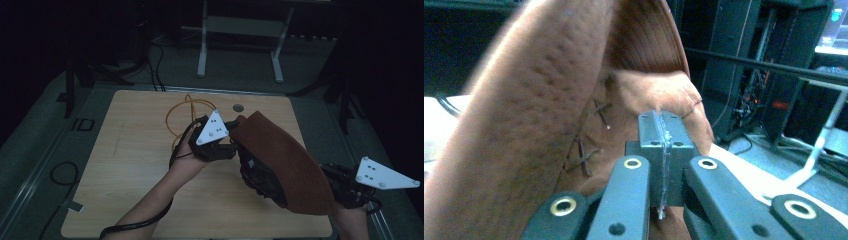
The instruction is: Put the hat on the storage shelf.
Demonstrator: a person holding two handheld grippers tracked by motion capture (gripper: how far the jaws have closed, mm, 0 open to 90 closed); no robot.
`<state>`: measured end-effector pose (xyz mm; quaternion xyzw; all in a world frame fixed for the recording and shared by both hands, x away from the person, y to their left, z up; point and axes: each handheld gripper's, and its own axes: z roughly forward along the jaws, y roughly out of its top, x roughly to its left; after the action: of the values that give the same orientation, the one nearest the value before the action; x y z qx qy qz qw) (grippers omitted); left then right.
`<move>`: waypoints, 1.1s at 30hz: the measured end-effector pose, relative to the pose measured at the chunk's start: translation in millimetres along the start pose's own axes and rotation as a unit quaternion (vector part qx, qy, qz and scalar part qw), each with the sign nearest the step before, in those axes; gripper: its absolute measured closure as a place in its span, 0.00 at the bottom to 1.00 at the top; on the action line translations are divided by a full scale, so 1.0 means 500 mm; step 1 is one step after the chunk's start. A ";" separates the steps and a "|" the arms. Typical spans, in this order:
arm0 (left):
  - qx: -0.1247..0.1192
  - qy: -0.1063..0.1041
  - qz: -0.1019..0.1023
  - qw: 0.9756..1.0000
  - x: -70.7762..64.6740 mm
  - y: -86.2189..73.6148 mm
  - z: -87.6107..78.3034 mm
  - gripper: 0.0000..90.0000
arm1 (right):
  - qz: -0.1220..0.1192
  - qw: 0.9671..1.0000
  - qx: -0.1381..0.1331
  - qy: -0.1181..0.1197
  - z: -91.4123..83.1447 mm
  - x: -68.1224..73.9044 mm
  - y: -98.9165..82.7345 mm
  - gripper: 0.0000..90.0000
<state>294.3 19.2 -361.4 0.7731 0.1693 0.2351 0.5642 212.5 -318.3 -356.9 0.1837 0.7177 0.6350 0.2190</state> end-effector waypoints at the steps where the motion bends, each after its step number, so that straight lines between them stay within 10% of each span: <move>1: 0.004 0.006 -0.005 1.000 0.003 0.000 -0.003 0.50 | -0.001 1.000 -0.003 -0.003 -0.002 -0.001 0.003 1.00; 16: 0.020 0.042 -0.023 0.999 -0.012 -0.041 -0.057 0.29 | -0.025 0.996 -0.017 -0.086 0.004 -0.032 0.045 1.00; 21: 0.037 0.078 -0.011 0.996 -0.028 -0.088 -0.083 0.19 | -0.044 0.993 -0.015 -0.111 0.037 -0.048 0.074 1.00; 33: 0.052 0.118 -0.076 0.989 -0.024 -0.227 -0.167 0.12 | -0.067 0.988 -0.003 -0.139 0.173 -0.093 0.135 1.00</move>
<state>238.5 113.8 -450.2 0.7535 0.3045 0.2720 0.5154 297.8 -263.2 -294.8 0.2210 0.6888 0.5897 0.3592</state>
